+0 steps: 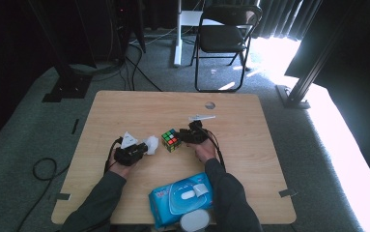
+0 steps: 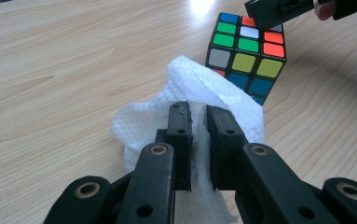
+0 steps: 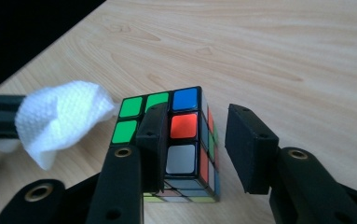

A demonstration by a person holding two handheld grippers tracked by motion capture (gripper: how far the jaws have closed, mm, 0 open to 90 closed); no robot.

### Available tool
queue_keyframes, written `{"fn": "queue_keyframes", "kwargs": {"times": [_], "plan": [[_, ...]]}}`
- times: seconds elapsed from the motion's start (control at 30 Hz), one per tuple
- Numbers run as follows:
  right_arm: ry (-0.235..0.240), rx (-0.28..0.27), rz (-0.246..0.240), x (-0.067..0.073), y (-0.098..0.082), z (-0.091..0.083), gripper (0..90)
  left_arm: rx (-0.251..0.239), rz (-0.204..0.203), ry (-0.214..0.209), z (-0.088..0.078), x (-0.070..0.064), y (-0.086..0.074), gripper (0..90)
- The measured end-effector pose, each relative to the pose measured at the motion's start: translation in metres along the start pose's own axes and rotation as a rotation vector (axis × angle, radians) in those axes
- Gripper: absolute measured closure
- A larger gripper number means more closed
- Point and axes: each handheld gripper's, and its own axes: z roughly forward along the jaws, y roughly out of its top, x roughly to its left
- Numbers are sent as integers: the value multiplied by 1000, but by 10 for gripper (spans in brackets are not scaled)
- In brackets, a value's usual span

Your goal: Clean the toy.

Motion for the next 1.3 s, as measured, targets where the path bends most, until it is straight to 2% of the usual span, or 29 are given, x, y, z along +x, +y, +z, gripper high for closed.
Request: {"fn": "queue_keyframes", "kwargs": {"times": [0.13, 0.3, 0.37, 0.4, 0.7, 0.8, 0.9, 1.07, 1.23, 1.27, 1.3], "plan": [[40, 1, 37, -1, -1, 0, 696, 0, 0, 0, 0, 0, 0, 809], [79, -4, 106, -7, -2, 1, 691, -2, 2, 1, -1, 0, 0, 809], [85, -6, 118, -8, -3, 1, 689, -4, 0, 1, -1, 0, 0, 809], [101, -15, 148, -10, -4, 1, 685, -5, -1, 1, -1, 0, 0, 809], [144, -56, 275, -22, -10, 0, 688, -6, 0, 3, -2, 0, 0, 809], [134, -80, 313, -27, -12, -3, 705, -5, -2, 3, -2, 1, 0, 809], [102, -91, 317, -30, -12, -8, 717, -3, -1, 2, -1, 1, 0, 809], [69, -100, 294, -28, -15, -15, 727, -4, -1, 2, -1, 0, 0, 809], [54, -106, 284, -28, -17, -18, 732, -3, 0, 2, -1, 0, 0, 808], [44, -112, 287, -28, -18, -19, 803, -4, -1, 2, -1, 0, 0, 808], [27, -111, 289, -29, -18, -20, 815, -4, 0, 2, -1, 0, 0, 808]]}}
